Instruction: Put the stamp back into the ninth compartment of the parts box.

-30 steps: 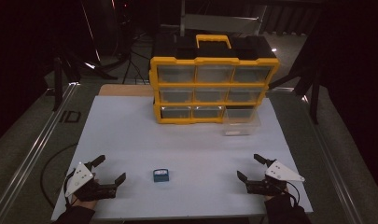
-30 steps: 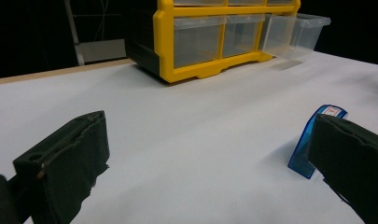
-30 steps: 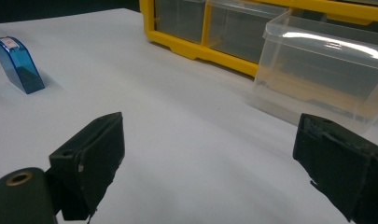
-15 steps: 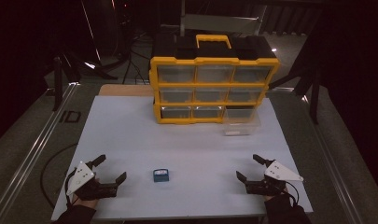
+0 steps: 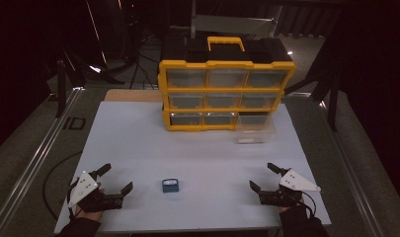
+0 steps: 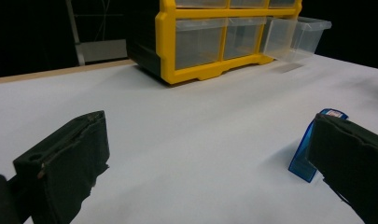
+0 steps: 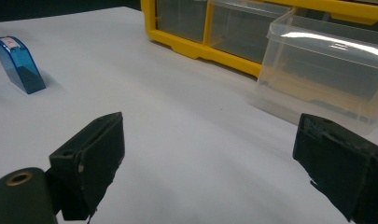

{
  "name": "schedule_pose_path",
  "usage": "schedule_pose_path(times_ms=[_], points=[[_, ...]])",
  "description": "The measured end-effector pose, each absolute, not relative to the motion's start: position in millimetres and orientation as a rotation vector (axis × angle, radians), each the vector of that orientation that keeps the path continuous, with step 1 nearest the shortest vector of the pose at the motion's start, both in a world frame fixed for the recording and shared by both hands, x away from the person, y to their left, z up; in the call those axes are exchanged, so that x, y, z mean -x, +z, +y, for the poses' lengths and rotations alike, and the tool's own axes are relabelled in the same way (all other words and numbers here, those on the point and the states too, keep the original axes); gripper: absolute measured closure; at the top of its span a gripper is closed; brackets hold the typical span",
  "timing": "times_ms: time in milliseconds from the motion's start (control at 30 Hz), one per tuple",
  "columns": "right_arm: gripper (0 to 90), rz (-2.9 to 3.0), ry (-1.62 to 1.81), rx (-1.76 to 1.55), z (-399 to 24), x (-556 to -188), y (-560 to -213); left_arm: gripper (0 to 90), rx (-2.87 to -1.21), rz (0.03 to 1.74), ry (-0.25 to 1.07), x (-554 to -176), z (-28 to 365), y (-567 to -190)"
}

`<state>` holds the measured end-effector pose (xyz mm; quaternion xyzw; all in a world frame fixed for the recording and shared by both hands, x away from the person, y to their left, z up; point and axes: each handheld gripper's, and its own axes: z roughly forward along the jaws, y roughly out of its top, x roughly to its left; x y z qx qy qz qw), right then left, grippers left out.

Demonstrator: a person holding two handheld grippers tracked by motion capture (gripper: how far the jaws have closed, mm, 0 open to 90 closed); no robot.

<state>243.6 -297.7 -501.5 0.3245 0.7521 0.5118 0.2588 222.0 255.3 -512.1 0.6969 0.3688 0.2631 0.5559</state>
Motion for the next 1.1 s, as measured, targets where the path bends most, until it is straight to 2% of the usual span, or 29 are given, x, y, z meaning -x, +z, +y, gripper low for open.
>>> schedule_pose_path(times_ms=[433, 600, 767, 1100], points=[[9.1, 2.037, 1.388, -0.874, -296.1, -243.1, -500.6, 0.0, -1.636, 0.891, 0.608, -222.4, 254.9, -509.2], [9.1, 2.044, 1.382, -0.874, -295.7, -243.2, -501.1, 0.0, -1.635, 0.859, 0.613, -220.1, 249.3, -495.0], [9.1, 2.044, 1.383, -0.869, -294.5, -243.3, -500.9, 0.0, -1.589, 0.825, 0.572, -221.5, 248.6, -477.3], [9.1, 2.051, 1.386, -0.865, -293.3, -242.5, -500.2, 0.0, -1.602, 0.756, 0.515, -227.5, 242.5, -451.4]])
